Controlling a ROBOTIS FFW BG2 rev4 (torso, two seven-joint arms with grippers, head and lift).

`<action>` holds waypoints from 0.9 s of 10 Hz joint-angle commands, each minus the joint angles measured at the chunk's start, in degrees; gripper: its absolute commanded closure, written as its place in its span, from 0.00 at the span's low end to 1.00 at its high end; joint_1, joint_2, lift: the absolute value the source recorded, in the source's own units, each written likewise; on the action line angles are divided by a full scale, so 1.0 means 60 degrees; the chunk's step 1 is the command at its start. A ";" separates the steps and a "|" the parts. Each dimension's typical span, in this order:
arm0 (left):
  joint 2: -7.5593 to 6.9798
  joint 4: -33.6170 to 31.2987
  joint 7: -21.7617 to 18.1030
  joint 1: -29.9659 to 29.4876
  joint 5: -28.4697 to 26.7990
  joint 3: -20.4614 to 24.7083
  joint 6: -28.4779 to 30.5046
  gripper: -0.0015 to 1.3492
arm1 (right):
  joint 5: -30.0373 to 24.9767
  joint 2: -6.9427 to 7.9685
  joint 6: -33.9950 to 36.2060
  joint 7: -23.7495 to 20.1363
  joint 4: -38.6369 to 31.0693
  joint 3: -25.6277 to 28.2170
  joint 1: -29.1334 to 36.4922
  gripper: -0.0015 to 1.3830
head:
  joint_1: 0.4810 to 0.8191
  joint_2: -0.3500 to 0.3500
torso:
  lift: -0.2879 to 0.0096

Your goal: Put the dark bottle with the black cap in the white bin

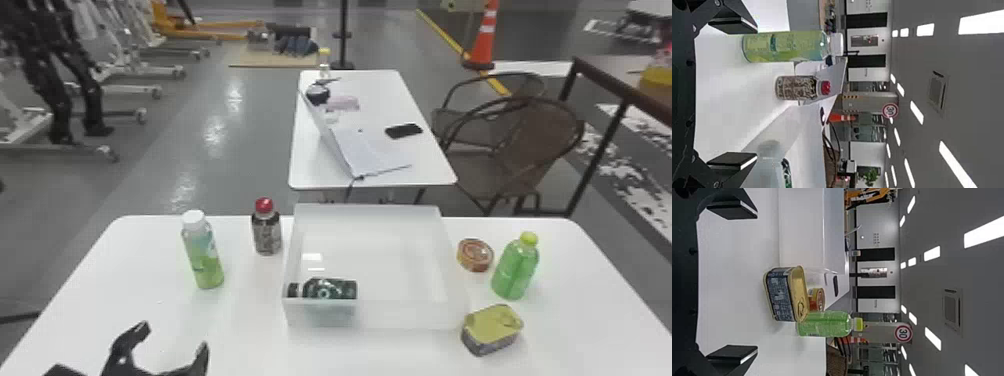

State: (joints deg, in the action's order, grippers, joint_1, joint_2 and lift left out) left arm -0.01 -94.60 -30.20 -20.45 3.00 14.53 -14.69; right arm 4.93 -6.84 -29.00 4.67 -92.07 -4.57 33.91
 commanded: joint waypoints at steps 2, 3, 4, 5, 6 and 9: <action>0.0027 0.0093 0.0771 -0.1075 -0.0105 0.0318 -0.0730 0.12 | -0.0001 -0.0002 0.0014 0.0013 -0.0066 0.0000 0.0076 0.07 | 0.20 0.50 | 0.63; 0.0027 0.0254 0.0771 -0.1177 -0.0222 0.0596 -0.1096 0.12 | -0.0030 -0.0002 0.0043 0.0013 -0.0139 0.0015 0.0120 0.07 | 0.20 0.50 | 0.63; 0.0027 0.0562 0.0771 -0.1206 -0.0120 0.0626 -0.1433 0.12 | -0.0030 -0.0017 0.0043 0.0013 -0.0198 0.0015 0.0178 0.07 | 0.20 0.50 | 0.63; 0.0027 0.0752 0.0858 -0.1250 0.0071 0.0538 -0.1624 0.12 | -0.0045 -0.0031 0.0043 0.0042 -0.0256 0.0015 0.0252 0.07 | 0.20 0.50 | 0.63; 0.0027 0.0781 0.0917 -0.1236 0.0056 0.0552 -0.1624 0.12 | -0.0074 -0.0061 0.0043 0.0130 -0.0315 0.0029 0.0310 0.07 | 0.20 0.50 | 0.63; 0.0027 0.0957 0.0902 -0.1133 0.0305 0.0333 -0.1550 0.12 | -0.0074 -0.0061 0.0043 0.0144 -0.0286 0.0015 0.0252 0.07 | 0.20 0.50 | 0.63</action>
State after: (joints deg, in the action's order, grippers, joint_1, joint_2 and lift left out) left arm 0.00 -89.13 -24.77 -27.43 4.38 16.94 -24.05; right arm 4.51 -7.23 -28.74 5.54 -93.88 -4.48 35.53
